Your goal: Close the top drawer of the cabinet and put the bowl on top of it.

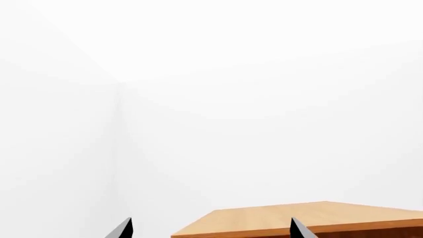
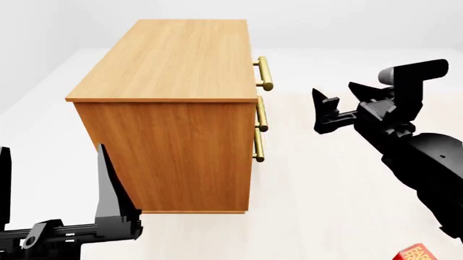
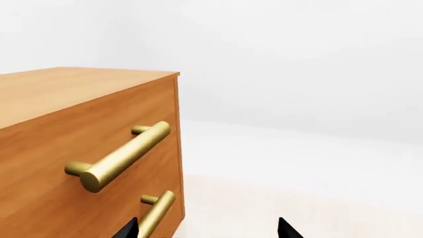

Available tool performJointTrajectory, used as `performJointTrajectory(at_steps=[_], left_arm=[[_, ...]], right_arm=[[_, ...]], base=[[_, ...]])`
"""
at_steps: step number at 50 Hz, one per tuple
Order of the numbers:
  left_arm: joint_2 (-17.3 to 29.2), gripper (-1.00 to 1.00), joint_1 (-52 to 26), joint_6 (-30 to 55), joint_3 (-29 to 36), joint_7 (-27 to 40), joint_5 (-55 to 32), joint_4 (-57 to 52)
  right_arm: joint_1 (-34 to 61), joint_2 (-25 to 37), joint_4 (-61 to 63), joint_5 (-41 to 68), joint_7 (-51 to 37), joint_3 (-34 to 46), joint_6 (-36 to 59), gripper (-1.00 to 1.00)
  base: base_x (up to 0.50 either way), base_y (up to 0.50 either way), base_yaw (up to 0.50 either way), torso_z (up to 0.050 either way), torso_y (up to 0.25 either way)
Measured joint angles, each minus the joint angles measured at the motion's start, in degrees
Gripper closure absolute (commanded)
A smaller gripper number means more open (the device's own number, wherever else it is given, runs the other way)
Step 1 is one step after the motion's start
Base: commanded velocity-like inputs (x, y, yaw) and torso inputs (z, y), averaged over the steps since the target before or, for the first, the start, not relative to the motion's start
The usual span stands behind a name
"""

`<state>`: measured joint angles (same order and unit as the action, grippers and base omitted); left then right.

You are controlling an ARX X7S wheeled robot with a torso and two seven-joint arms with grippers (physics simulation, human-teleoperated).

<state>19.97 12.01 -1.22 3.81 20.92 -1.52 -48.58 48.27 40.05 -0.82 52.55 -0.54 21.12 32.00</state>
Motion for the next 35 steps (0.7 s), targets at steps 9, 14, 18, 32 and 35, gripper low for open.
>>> performJointTrajectory(at_steps=[9,14,18,32,35], left_arm=[[0.21,-1.0,0.27,-0.17,-0.14,0.25,-0.11,-0.12],[0.33,-1.0,0.5,-0.29,-0.2,0.39,-0.13,-0.21],[0.41,-1.0,0.7,-0.34,-0.19,0.5,-0.1,-0.33],[0.71,-1.0,0.71,-0.25,-0.08,0.74,-0.19,-0.32],[0.75,-1.0,0.65,-0.25,-0.02,0.78,-0.19,-0.24]], right_arm=[[-0.06,4.85,2.7,-0.36,-3.08,-1.0,2.79,-1.0],[1.1,7.76,3.65,-0.44,-4.38,-0.83,6.06,-1.0],[2.82,9.99,3.98,-0.55,-5.32,-0.27,9.65,-1.0],[10.52,13.93,-1.13,-2.19,-5.84,3.42,21.36,-1.0],[11.67,14.21,-2.98,-3.03,-5.79,4.39,22.92,-1.0]], base=[[0.0,0.0,0.0,0.0,0.0],[0.0,0.0,0.0,0.0,0.0],[0.0,0.0,0.0,0.0,0.0],[0.0,0.0,0.0,0.0,0.0],[0.0,0.0,0.0,0.0,0.0]])
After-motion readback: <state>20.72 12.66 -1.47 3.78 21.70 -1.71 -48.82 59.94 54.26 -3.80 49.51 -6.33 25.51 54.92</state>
